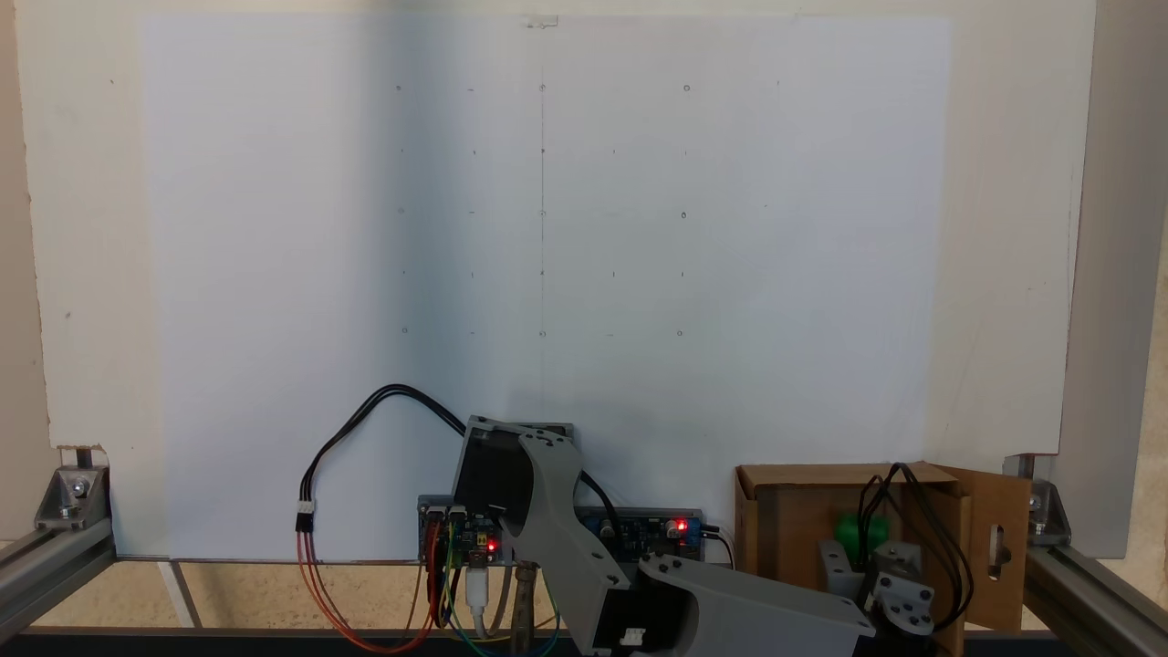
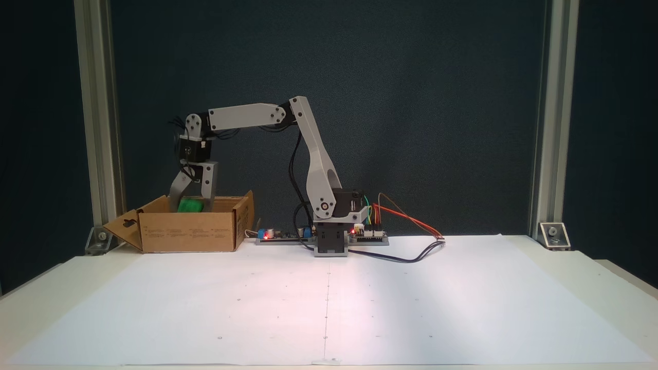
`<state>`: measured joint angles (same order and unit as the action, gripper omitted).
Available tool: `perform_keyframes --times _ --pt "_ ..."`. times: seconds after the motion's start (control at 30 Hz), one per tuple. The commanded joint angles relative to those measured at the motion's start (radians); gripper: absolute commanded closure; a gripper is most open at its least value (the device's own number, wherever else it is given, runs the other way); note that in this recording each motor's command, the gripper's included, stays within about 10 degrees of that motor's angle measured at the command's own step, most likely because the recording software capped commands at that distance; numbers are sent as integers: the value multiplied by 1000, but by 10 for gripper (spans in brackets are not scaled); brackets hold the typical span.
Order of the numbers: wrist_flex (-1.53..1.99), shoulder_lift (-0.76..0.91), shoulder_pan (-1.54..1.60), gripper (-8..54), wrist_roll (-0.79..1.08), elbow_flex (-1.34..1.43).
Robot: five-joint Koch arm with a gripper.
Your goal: Grasp a green dice and put it in the bin.
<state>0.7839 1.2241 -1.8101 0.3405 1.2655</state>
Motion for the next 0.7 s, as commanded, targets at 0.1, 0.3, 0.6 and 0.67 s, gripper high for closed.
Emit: perform_keyframes --times 0.1,0.3,0.6,0.67 --pt "-46 15 -9 6 -87 -34" --pt "-149 236 144 9 -316 -34" --pt "-225 525 747 17 -382 -31" --pt "-225 549 892 18 -383 -23"
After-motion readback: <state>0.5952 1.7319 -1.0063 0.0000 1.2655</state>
